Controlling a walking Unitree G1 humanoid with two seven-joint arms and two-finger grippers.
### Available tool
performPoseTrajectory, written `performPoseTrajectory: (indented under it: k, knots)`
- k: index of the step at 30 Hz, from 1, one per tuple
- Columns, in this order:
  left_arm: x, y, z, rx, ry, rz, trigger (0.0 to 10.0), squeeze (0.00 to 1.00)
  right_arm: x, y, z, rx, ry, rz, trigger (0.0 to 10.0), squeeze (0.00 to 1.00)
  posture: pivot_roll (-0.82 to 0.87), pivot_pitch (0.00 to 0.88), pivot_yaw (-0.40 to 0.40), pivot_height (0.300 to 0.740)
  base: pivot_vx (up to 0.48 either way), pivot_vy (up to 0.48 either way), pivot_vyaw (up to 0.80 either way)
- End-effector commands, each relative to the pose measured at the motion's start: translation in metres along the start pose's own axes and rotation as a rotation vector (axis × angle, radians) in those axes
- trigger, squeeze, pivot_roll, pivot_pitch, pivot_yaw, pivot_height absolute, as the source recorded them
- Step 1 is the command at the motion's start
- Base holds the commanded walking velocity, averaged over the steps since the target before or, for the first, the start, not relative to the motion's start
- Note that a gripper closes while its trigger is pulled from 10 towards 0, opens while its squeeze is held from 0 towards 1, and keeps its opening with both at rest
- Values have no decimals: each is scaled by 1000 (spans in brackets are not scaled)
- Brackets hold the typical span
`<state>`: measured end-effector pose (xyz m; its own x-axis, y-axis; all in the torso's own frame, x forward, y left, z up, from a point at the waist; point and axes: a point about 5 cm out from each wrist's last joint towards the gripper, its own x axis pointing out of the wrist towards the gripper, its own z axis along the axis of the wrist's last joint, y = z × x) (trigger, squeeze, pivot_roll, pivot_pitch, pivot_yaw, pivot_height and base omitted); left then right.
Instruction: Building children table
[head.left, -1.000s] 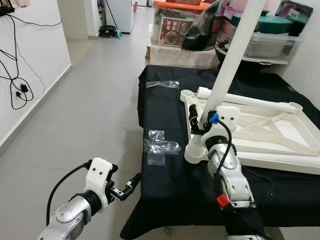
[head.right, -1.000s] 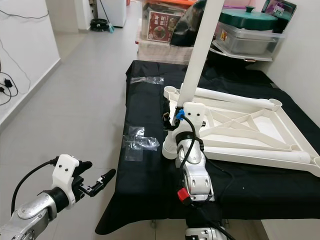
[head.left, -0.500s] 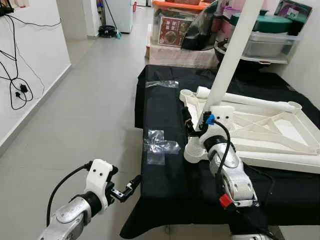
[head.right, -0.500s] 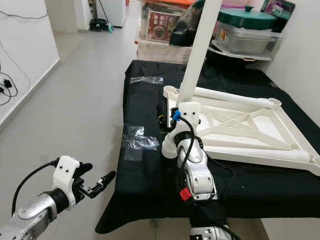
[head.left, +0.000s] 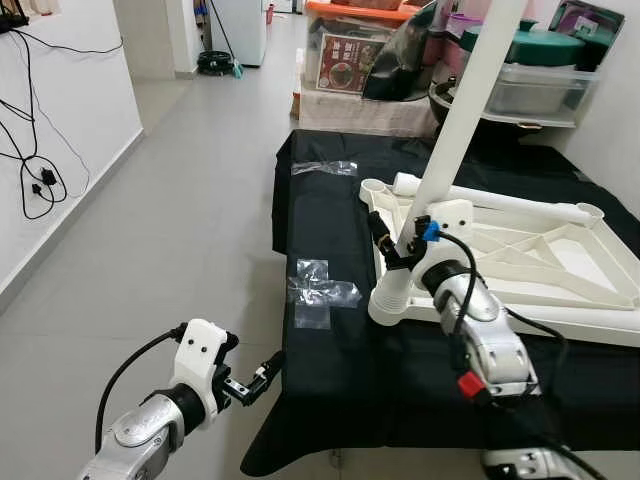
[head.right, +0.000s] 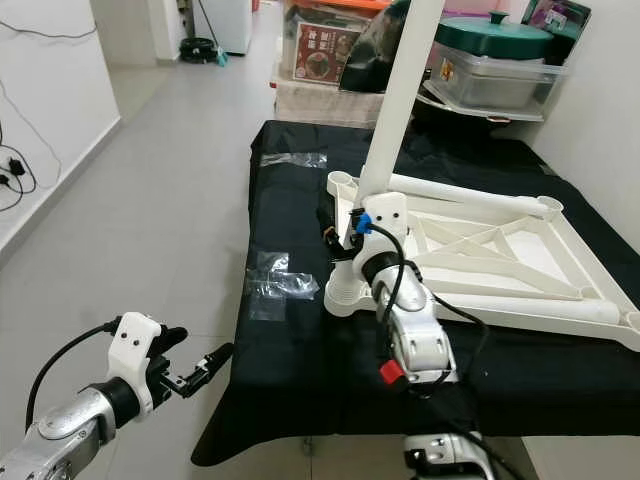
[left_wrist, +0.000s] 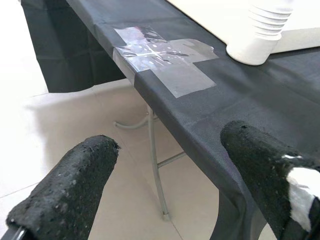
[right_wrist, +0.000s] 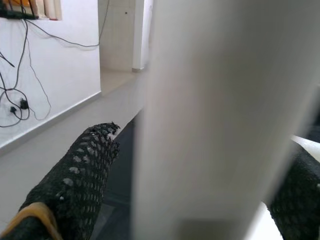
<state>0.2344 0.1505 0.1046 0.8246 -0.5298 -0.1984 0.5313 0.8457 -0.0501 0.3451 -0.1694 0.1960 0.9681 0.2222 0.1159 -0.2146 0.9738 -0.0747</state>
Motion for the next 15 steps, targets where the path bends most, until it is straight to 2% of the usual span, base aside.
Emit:
performPoseTrajectory:
  k: [1, 10, 15]
  knots:
    - [0, -3, -2, -13, -1, -15, 10000, 0, 1, -4, 0, 36, 8, 28, 10000, 0, 33, 0, -78, 740, 0, 0, 0]
    - [0, -3, -2, -14, 1, -22, 10000, 0, 2, -12, 8, 57, -11, 112, 10000, 0, 30, 0, -74, 740, 0, 0, 0]
    - [1, -3, -2, -14, 0, -24, 10000, 0, 3, -11, 11, 68, -18, 163, 10000, 0, 28, 0, -73, 740, 0, 0, 0]
